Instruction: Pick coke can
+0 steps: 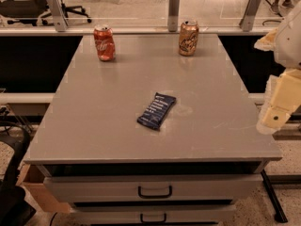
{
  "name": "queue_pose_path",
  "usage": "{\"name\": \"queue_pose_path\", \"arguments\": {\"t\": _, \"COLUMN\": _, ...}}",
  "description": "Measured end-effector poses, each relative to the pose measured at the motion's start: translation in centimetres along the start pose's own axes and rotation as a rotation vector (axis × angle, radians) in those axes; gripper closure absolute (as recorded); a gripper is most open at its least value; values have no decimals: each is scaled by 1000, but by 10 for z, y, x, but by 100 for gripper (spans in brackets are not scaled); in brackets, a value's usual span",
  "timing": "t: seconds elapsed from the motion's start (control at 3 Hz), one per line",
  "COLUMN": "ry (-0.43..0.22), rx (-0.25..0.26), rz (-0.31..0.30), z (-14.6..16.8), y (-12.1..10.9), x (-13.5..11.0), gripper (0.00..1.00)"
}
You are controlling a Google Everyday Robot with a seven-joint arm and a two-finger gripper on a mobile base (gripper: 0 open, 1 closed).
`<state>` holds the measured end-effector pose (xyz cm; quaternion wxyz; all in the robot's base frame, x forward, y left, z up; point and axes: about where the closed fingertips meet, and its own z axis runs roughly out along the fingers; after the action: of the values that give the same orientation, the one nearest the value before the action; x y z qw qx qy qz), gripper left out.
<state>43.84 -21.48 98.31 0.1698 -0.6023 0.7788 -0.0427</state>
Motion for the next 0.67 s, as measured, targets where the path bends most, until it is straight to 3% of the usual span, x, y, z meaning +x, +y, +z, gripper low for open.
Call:
{"name": "queue_pose_path", "arguments": {"t": 0.33, "ry": -1, "rx": 2, "rz": 0, "z": 0, "y": -1, "x": 0, "gripper": 0}}
{"name": "queue_pose_path", "arguments": {"t": 0.67, "ry": -59, "rx": 65, "rz": -7, "z": 1, "y": -21, "x": -14, "gripper": 0}}
